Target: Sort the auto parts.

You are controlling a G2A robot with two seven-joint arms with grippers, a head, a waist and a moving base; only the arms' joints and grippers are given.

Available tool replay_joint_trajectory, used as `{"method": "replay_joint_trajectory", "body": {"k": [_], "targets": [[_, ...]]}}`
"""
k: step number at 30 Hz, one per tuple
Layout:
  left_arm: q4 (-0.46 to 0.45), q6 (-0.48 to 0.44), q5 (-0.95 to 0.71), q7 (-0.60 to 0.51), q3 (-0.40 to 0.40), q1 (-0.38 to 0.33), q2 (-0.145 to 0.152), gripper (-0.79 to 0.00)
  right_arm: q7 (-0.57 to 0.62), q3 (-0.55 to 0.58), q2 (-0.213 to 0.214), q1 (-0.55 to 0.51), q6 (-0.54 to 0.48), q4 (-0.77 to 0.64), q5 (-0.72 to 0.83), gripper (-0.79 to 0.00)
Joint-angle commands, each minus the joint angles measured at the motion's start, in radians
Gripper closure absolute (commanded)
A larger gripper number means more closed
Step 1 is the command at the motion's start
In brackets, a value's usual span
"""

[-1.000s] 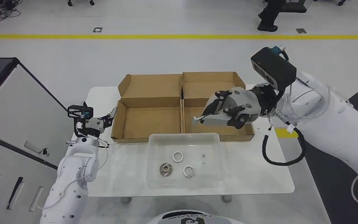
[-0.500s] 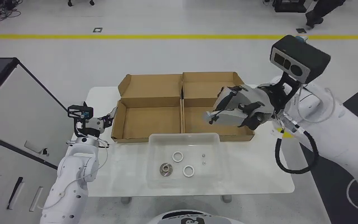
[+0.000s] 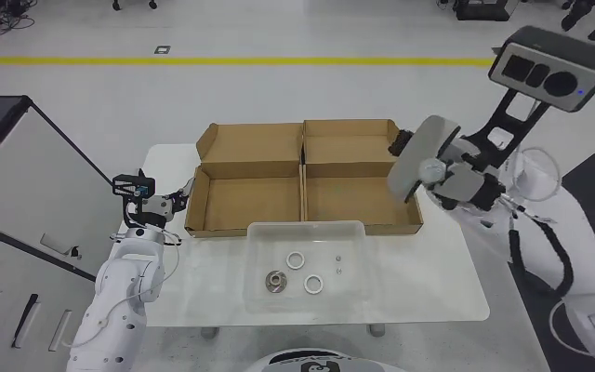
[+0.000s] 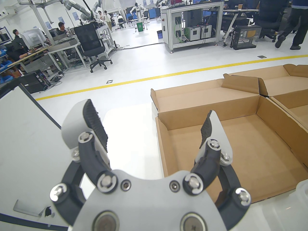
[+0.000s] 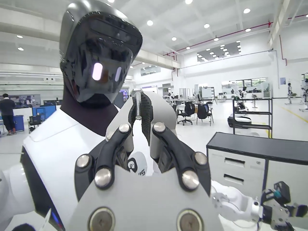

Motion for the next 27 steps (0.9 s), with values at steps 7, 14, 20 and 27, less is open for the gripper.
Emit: {"method": "replay_joint_trajectory", "body": {"k": [7, 14, 20, 27], "targets": [[0.0, 0.0, 0.0, 0.0, 0.0, 0.0, 0.0, -0.785, 0.167, 0.084, -0.064, -0.05, 0.0, 0.059, 0.028, 0.0], [0.0, 0.0, 0.0, 0.0, 0.0, 0.0, 0.0, -0.785, 0.226, 0.112, -0.082, -0.048, 0.051, 0.11, -0.101, 0.0], [0.0, 0.0, 0.0, 0.0, 0.0, 0.0, 0.0, -0.785, 0.242, 0.143, -0.086, -0.05, 0.149, 0.094, -0.187, 0.0], [0.0, 0.0, 0.0, 0.0, 0.0, 0.0, 0.0, -0.785, 0.227, 0.147, -0.099, -0.068, 0.118, 0.075, -0.093, 0.0]]}}
